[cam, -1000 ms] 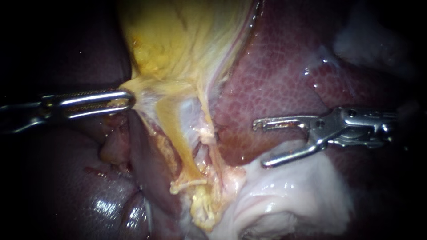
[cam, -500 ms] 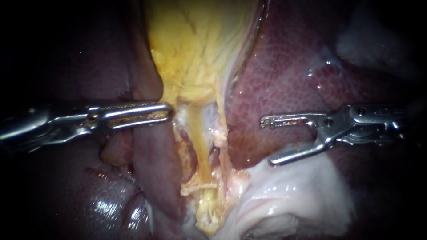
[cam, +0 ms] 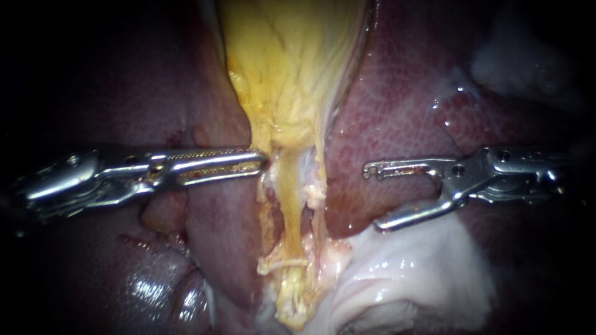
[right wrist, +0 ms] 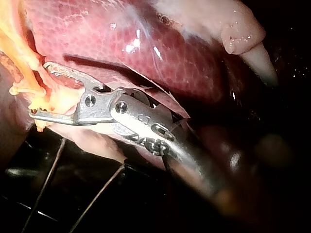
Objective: Going back first clip left tube
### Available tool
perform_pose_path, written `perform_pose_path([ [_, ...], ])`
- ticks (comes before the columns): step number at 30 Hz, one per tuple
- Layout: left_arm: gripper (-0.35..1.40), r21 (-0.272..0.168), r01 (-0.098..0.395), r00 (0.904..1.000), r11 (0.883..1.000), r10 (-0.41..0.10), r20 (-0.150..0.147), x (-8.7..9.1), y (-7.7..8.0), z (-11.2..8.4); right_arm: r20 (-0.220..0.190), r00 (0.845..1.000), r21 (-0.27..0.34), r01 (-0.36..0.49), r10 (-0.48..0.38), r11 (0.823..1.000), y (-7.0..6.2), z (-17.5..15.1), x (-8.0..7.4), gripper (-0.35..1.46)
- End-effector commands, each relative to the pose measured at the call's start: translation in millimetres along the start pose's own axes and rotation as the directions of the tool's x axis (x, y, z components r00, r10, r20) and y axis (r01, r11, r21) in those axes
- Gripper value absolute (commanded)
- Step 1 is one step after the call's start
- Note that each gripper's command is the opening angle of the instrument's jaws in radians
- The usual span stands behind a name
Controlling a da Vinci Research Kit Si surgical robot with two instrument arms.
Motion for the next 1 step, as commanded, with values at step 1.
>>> perform_pose_path([
  [1, -0.35, 0.001, 0.001, 1.0, 1.0, -0.001, 0.0, -0.2, 0.0, -0.1, 0.0, 1.0, -0.003, 0.001, -0.001, 1.0, 0.0, 0.1, 0.0, 0.6],
])
